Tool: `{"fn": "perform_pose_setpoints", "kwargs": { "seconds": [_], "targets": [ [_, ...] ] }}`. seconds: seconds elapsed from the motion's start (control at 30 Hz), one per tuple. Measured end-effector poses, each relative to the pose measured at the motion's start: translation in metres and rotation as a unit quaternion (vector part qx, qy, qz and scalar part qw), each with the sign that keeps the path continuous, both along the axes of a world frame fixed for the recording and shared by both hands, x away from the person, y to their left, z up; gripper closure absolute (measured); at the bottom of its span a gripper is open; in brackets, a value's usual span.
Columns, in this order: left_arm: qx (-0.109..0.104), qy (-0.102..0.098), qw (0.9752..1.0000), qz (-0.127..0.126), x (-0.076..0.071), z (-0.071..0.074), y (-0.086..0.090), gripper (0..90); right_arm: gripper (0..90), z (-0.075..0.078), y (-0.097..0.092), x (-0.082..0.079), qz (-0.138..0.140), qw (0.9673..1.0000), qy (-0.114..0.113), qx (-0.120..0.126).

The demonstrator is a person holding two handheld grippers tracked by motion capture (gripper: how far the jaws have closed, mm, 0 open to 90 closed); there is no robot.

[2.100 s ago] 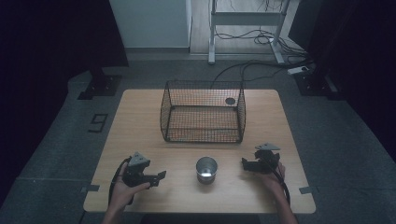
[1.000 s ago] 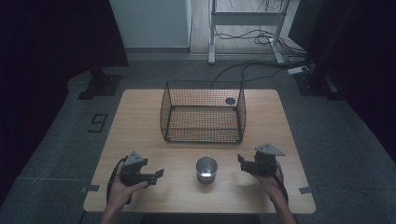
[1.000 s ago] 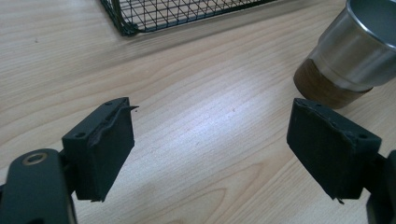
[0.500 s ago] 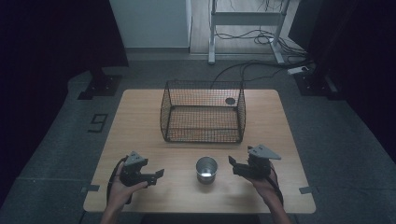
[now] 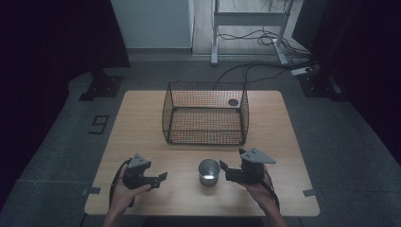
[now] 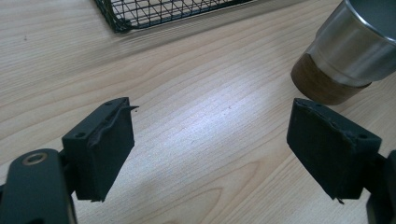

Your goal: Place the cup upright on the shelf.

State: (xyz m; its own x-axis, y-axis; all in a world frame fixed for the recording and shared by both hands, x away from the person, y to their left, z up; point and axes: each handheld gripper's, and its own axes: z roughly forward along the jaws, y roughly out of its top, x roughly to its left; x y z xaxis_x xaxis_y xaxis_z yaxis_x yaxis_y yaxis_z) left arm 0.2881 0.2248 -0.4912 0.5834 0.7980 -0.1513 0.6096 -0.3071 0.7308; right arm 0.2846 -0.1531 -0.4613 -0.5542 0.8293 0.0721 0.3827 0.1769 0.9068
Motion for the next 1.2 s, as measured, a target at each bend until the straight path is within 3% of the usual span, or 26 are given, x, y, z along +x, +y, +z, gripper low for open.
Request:
{"fn": "perform_pose_setpoints", "kwargs": {
  "seconds": [0.33,1.2],
  "targets": [
    [-0.004,-0.005,1.0000,-0.001,-0.002,0.004,0.002,15.2,11.9,-0.005,0.031,-0.003,0.042,0.9991,0.001,-0.004],
    [-0.004,-0.005,1.0000,-0.004,-0.002,0.005,0.003,15.2,6.2,-0.027,0.056,0.002,0.078,0.9960,0.029,-0.032]
  ]
}}
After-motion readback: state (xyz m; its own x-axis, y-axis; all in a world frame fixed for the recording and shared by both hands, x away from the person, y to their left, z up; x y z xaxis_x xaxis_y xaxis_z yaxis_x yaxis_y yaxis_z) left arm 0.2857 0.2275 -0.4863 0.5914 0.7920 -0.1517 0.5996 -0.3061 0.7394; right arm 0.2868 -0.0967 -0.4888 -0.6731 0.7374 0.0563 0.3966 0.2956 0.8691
